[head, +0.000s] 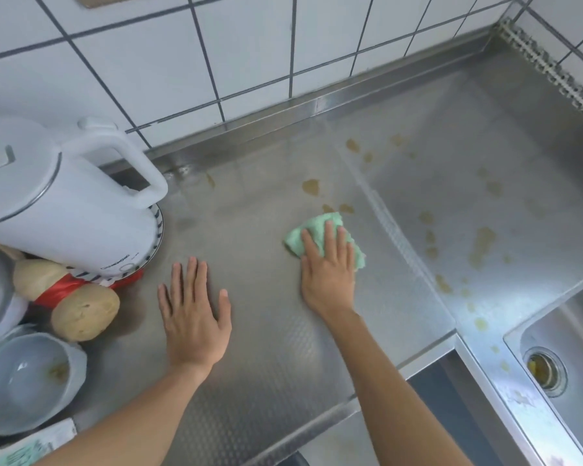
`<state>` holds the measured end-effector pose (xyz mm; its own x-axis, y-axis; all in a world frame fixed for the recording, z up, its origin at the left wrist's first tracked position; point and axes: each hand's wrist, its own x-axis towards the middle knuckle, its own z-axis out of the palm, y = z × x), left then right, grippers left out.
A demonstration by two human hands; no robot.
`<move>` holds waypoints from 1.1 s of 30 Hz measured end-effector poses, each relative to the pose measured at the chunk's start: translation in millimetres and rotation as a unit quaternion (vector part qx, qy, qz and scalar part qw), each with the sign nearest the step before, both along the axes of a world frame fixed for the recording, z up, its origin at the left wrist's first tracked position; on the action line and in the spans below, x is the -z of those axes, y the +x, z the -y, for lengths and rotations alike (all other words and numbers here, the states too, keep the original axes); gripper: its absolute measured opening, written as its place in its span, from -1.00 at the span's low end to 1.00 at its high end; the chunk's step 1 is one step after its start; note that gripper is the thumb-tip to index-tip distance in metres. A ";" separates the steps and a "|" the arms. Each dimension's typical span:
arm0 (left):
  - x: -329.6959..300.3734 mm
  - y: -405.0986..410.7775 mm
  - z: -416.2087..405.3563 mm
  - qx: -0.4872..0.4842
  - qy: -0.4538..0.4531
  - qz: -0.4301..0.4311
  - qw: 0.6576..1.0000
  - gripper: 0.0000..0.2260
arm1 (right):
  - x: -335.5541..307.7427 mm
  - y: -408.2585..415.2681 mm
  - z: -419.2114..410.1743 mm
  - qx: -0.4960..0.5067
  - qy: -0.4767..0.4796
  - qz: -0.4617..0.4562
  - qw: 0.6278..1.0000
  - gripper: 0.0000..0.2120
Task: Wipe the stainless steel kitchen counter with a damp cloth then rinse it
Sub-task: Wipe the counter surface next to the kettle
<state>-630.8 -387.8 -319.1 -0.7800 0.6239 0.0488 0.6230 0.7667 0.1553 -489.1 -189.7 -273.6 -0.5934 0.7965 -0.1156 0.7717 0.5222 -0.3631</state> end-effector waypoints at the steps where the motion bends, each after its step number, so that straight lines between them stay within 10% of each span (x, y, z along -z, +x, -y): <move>1: -0.8 0.4 -0.7 -0.002 0.001 -0.001 1.000 -0.41 | 0.5 -20.2 12.1 -0.033 0.002 -0.008 0.999 -0.53; 9: -0.2 -0.1 0.9 0.001 0.005 -0.004 1.000 -0.42 | 8.1 54.6 46.6 -0.296 0.007 -0.021 0.955 -0.58; 18: -2.5 1.0 -0.2 0.003 0.005 -0.001 1.000 -0.41 | -4.3 -37.8 -26.3 -0.064 0.008 0.037 0.997 -0.52; 22: -1.3 0.8 -1.0 0.000 -0.002 -0.005 1.000 -0.41 | -0.5 -90.8 28.1 -0.167 0.001 -0.008 0.986 -0.52; 28: -1.4 -0.5 1.1 0.012 -0.002 0.000 1.000 -0.39 | 5.5 19.0 44.6 -0.292 0.004 -0.006 0.956 -0.56; 33: -2.9 1.1 -1.1 0.008 0.005 0.009 1.000 -0.41 | -3.7 39.8 -19.3 -0.102 0.000 0.032 0.994 -0.55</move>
<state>-629.7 -386.7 -316.2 -0.7712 0.6352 0.0414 0.6316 0.7554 0.1746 -449.3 -170.4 -269.9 -0.7339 0.6606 -0.1583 0.6715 0.6705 -0.3156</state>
